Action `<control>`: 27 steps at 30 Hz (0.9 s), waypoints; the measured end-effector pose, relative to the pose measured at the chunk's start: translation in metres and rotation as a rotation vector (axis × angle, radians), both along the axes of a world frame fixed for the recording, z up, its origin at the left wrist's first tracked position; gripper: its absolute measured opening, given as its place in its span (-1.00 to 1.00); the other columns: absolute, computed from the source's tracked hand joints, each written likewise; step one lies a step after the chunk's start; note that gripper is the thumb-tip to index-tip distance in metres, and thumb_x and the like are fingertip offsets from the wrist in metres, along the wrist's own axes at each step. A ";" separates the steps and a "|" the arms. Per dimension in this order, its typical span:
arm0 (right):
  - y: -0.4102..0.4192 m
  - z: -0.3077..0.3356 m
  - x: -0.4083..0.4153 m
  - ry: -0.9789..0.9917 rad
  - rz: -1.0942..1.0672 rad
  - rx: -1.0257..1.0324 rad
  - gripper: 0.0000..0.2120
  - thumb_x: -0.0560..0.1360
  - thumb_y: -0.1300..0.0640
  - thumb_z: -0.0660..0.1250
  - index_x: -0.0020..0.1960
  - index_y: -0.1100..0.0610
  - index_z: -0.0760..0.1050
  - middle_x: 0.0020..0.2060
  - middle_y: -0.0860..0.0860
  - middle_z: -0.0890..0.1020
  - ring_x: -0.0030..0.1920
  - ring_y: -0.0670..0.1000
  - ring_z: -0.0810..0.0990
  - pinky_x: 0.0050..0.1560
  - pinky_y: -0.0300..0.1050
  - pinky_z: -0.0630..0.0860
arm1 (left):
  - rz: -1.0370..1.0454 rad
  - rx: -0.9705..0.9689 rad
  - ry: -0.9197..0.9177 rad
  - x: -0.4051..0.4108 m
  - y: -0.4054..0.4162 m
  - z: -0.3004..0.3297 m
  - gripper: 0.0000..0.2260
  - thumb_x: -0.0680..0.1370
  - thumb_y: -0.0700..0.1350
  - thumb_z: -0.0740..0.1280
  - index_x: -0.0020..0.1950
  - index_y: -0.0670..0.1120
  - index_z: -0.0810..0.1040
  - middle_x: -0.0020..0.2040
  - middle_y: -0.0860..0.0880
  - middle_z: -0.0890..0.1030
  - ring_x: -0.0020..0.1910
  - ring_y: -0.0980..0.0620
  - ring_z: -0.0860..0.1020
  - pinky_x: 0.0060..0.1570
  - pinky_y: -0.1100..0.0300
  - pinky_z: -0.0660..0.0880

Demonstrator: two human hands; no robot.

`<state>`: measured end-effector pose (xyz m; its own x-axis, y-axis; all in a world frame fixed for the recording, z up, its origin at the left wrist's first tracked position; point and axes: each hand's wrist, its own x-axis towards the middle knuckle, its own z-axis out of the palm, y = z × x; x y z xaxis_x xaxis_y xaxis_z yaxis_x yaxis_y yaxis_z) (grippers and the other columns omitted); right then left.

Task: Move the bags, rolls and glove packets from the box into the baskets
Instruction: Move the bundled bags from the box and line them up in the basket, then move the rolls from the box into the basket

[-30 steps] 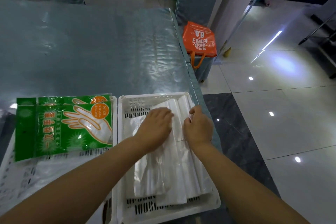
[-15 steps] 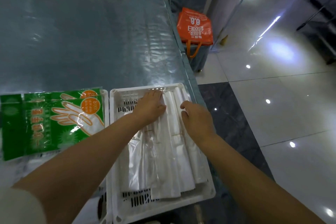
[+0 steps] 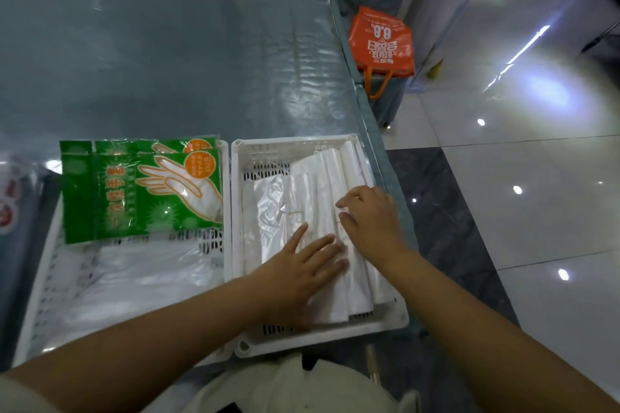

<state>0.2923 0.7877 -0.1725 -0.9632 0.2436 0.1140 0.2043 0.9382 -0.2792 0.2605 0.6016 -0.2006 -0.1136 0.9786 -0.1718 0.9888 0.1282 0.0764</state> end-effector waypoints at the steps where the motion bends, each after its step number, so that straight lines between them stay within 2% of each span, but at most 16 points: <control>1: 0.000 0.000 0.001 -0.002 -0.001 -0.002 -0.88 0.43 0.17 0.35 -0.04 0.06 0.58 -0.06 0.02 0.60 -0.03 0.07 0.52 0.02 0.05 0.40 | 0.006 -0.014 0.003 0.003 0.000 -0.001 -0.06 0.35 0.37 0.23 0.51 -0.06 -0.14 0.54 -0.18 -0.06 0.50 -0.18 -0.14 0.31 -0.28 -0.40; 4: -0.001 0.000 0.003 0.011 -0.006 -0.014 -0.87 0.43 0.18 0.35 -0.03 0.07 0.58 -0.07 0.02 0.60 -0.03 0.07 0.52 0.03 0.04 0.39 | 0.020 -0.021 0.001 0.008 0.001 -0.001 -0.04 0.33 0.34 0.31 0.51 -0.02 -0.14 0.53 -0.20 -0.05 0.49 -0.21 -0.13 0.32 -0.34 -0.32; 9: -0.002 -0.001 0.004 0.024 -0.017 -0.017 -0.87 0.44 0.20 0.34 -0.03 0.07 0.59 -0.08 0.01 0.60 -0.03 0.06 0.52 0.04 -0.01 0.35 | 0.064 -0.013 -0.011 0.009 0.000 0.000 0.00 0.30 0.27 0.39 0.50 0.00 -0.16 0.53 -0.19 -0.11 0.49 -0.22 -0.15 0.31 -0.31 -0.35; 14: -0.017 0.004 -0.010 0.065 -0.028 0.012 -0.86 0.42 0.25 0.34 -0.06 0.12 0.60 -0.05 0.06 0.60 -0.01 0.08 0.50 0.04 0.01 0.41 | 0.154 0.040 -0.092 0.008 -0.014 0.011 -0.14 0.43 0.19 0.33 0.50 0.00 -0.16 0.54 -0.15 -0.09 0.51 -0.09 -0.11 0.42 -0.25 -0.16; 18: -0.050 0.013 -0.033 0.123 0.047 -0.038 -0.86 0.41 0.28 0.35 -0.08 0.14 0.61 -0.05 0.08 0.62 0.00 0.11 0.52 0.02 0.01 0.37 | 0.384 0.163 -0.103 -0.001 -0.051 0.036 -0.28 0.46 0.17 0.25 0.50 -0.02 0.00 0.54 -0.09 0.07 0.50 0.00 0.01 0.45 -0.04 -0.19; 20: -0.071 0.020 -0.045 0.158 0.108 -0.063 -0.87 0.40 0.29 0.36 -0.10 0.13 0.61 -0.08 0.07 0.63 -0.02 0.12 0.53 -0.02 0.00 0.35 | 0.499 0.196 -0.061 -0.009 -0.077 0.054 -0.35 0.48 0.15 0.23 0.49 -0.02 0.08 0.51 -0.06 0.17 0.49 0.01 0.05 0.45 -0.02 -0.15; 23: -0.109 0.037 -0.062 0.237 0.201 -0.120 -0.89 0.39 0.30 0.38 -0.14 0.14 0.62 -0.14 0.06 0.65 -0.06 0.14 0.56 -0.04 0.02 0.38 | 0.613 0.253 0.023 -0.026 -0.120 0.095 -0.49 0.50 0.11 0.24 0.41 -0.01 0.28 0.42 -0.03 0.37 0.43 -0.01 0.22 0.43 -0.01 0.03; 25: -0.138 0.054 -0.076 0.300 0.285 -0.139 -0.90 0.38 0.30 0.39 -0.16 0.14 0.62 -0.17 0.06 0.66 -0.09 0.14 0.57 -0.05 0.04 0.41 | 0.645 0.295 0.114 -0.037 -0.152 0.129 -0.57 0.48 0.08 0.29 0.31 -0.03 0.42 0.28 -0.04 0.52 0.31 -0.05 0.41 0.35 0.00 0.21; 27: -0.172 0.076 -0.092 0.353 0.356 -0.175 -0.89 0.37 0.28 0.39 -0.16 0.12 0.62 -0.19 0.05 0.65 -0.11 0.13 0.58 -0.04 0.03 0.40 | 0.676 0.319 0.183 -0.044 -0.188 0.162 -0.62 0.45 0.05 0.33 0.23 -0.05 0.50 0.16 -0.07 0.60 0.17 -0.10 0.51 0.24 -0.01 0.35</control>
<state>0.2005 0.6158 -0.0964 -0.9002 -0.0468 0.4329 -0.2527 0.8658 -0.4318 0.2164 0.4141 -0.0382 -0.7041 0.6854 0.1858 0.7038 0.7083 0.0542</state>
